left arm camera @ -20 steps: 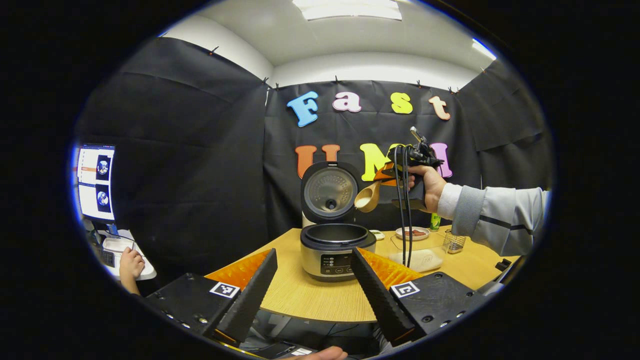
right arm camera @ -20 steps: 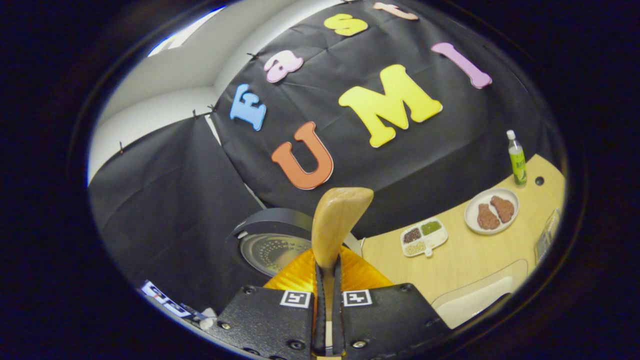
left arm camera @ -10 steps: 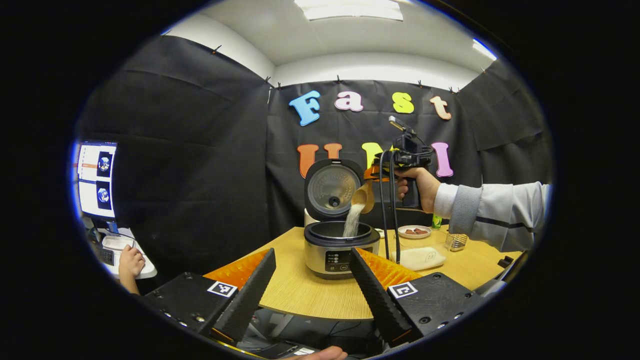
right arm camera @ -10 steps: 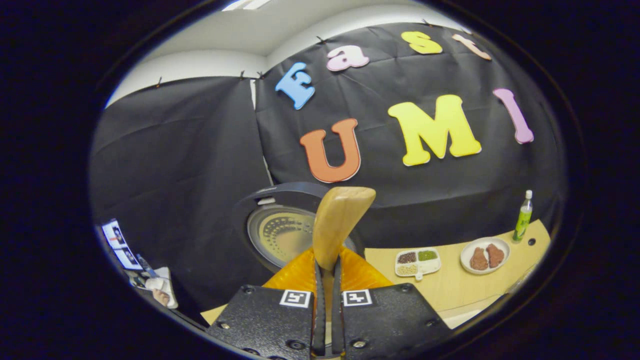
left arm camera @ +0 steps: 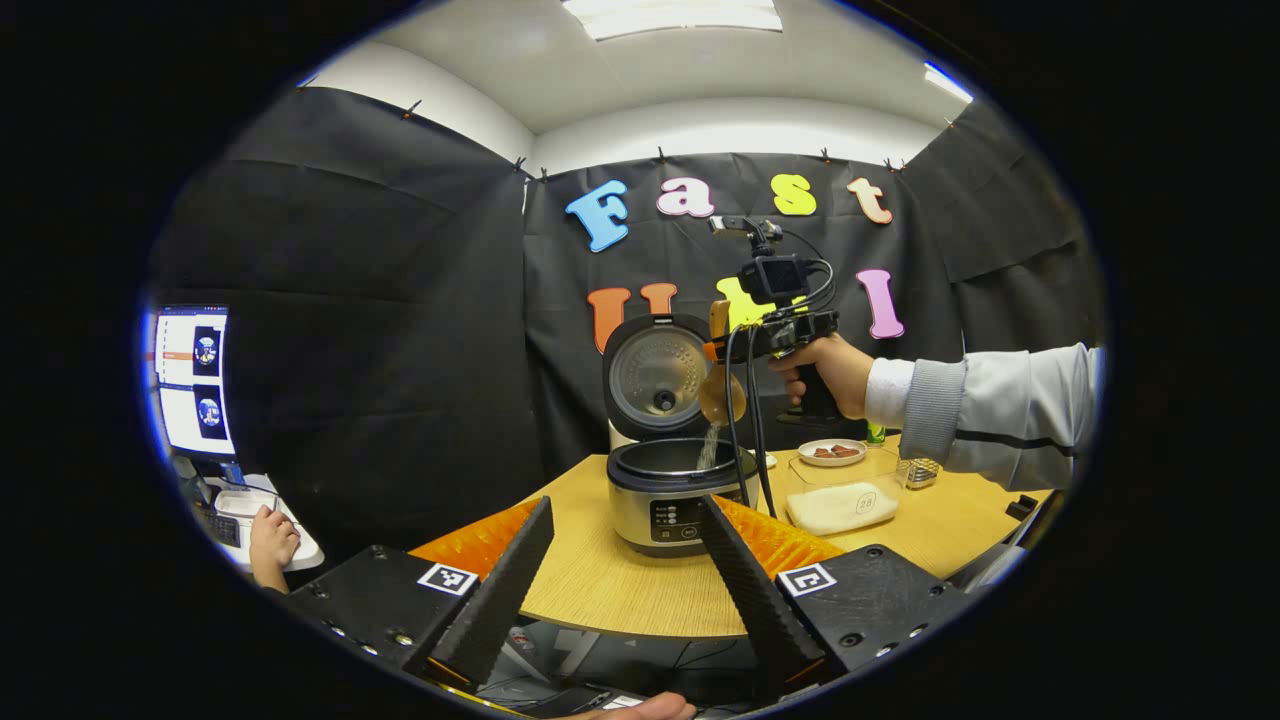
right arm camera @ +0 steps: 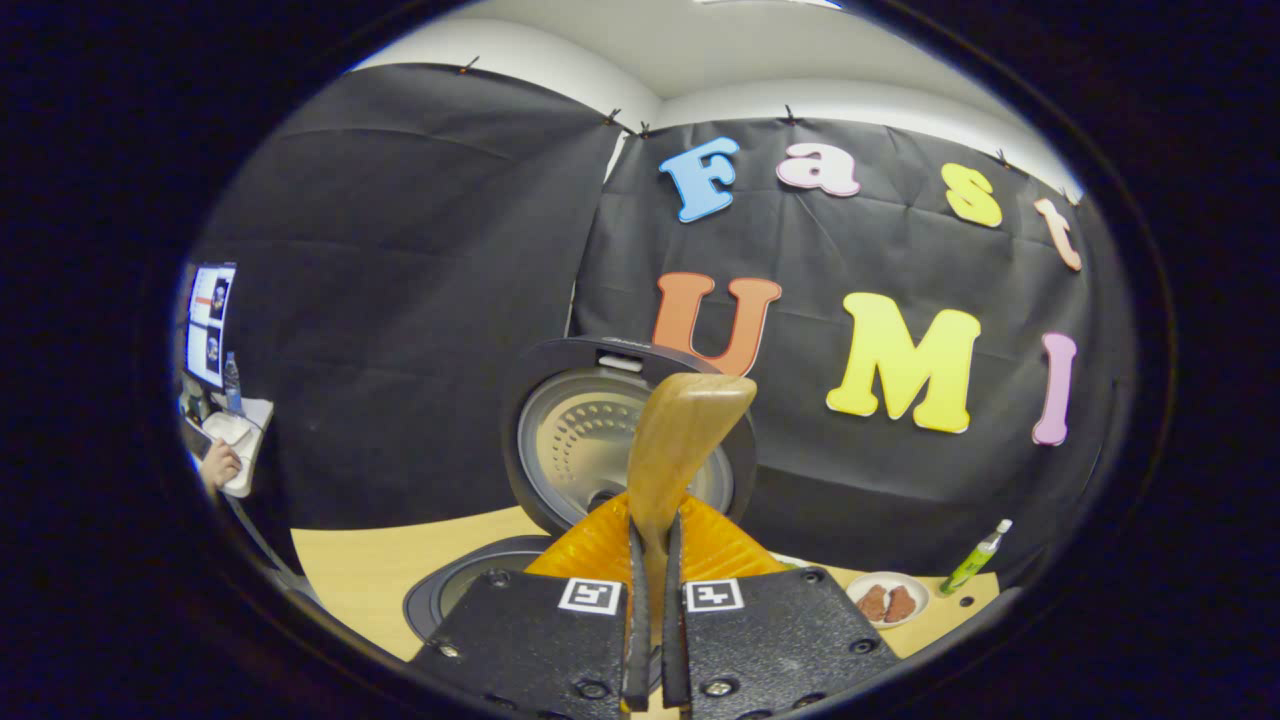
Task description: Close the left gripper, press the button to open the rice cooker; take a wooden spoon from the chopstick holder with the right hand, scoop a spoonful of rice and pour it into the rice cooker, then put the wooden spoon back into the chopstick holder.
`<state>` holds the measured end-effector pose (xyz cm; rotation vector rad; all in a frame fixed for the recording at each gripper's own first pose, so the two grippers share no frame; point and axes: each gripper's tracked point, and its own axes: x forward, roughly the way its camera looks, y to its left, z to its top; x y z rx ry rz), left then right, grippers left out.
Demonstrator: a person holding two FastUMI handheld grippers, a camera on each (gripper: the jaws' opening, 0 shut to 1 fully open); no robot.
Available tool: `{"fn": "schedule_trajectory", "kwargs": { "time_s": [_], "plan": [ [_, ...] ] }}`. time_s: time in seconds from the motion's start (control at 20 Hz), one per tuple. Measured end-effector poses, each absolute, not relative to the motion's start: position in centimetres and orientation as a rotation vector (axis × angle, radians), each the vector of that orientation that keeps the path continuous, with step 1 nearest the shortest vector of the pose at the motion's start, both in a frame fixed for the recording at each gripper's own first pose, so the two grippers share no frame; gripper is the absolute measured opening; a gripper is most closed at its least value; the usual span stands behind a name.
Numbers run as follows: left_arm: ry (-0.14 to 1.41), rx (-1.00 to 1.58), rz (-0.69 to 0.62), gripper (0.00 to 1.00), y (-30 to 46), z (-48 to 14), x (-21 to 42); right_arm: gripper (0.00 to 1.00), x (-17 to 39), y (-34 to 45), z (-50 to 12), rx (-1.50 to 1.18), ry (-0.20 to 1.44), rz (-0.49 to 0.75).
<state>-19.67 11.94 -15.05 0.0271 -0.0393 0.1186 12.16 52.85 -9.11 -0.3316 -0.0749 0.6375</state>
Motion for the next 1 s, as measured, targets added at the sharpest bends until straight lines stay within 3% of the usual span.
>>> {"fn": "schedule_trajectory", "kwargs": {
  "time_s": [0.45,1.0],
  "plan": [
    [-0.035,0.019,0.092,0.96,9.8,-14.3,-19.1,0.1,13.6,45.1,-5.8,-0.276,-0.088,0.546],
    [-0.035,0.023,0.016,0.96,4.6,-13.6,-16.5,0.12,17.9,26.3,-3.0,-0.188,-0.058,0.319]
  ]
}}
